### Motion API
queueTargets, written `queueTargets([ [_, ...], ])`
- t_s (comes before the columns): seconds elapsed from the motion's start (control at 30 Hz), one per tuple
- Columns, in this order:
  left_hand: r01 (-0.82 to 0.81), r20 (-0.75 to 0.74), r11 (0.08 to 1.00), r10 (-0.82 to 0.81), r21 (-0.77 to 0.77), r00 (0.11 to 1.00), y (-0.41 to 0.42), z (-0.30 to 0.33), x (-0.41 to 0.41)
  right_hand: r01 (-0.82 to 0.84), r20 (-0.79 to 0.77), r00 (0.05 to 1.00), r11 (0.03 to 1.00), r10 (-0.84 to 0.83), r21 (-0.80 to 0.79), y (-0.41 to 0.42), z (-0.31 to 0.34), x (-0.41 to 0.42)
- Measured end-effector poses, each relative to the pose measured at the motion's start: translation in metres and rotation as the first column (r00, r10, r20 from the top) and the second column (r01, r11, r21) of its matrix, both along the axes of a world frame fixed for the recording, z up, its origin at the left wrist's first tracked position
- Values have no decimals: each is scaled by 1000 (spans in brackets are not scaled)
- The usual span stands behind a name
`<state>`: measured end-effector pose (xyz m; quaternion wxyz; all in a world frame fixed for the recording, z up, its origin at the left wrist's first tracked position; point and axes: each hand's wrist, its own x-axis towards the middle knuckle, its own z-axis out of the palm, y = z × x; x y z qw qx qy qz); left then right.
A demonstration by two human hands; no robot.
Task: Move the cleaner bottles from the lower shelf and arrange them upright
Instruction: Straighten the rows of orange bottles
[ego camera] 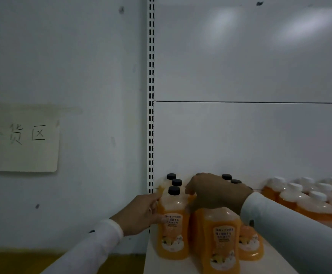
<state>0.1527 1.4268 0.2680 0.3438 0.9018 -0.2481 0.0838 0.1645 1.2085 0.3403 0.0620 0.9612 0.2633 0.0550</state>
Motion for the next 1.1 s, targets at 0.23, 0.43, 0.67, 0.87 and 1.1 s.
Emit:
queueTargets([
  [0.23, 19, 27, 998, -18, -57, 999, -9, -7, 0, -40, -84, 996, 998, 37, -38, -1, 4, 4],
  [0.43, -44, 87, 999, 45, -15, 995, -14, -8, 5, -13, -54, 998, 999, 11, -37, 2, 2, 13],
  [0.67, -15, 33, 1000, 14, 25, 999, -13, -2, 4, -24, -55, 998, 997, 20, -70, 3, 4, 14],
  [0.87, -91, -80, 992, 85, -84, 993, 6, 19, 9, -102, -64, 991, 981, 115, 168, -13, 31, 18],
  [1.1, -234, -48, 970, 231, -65, 972, 6, 28, 63, -63, -19, 998, 984, 68, 169, -3, 24, 69],
])
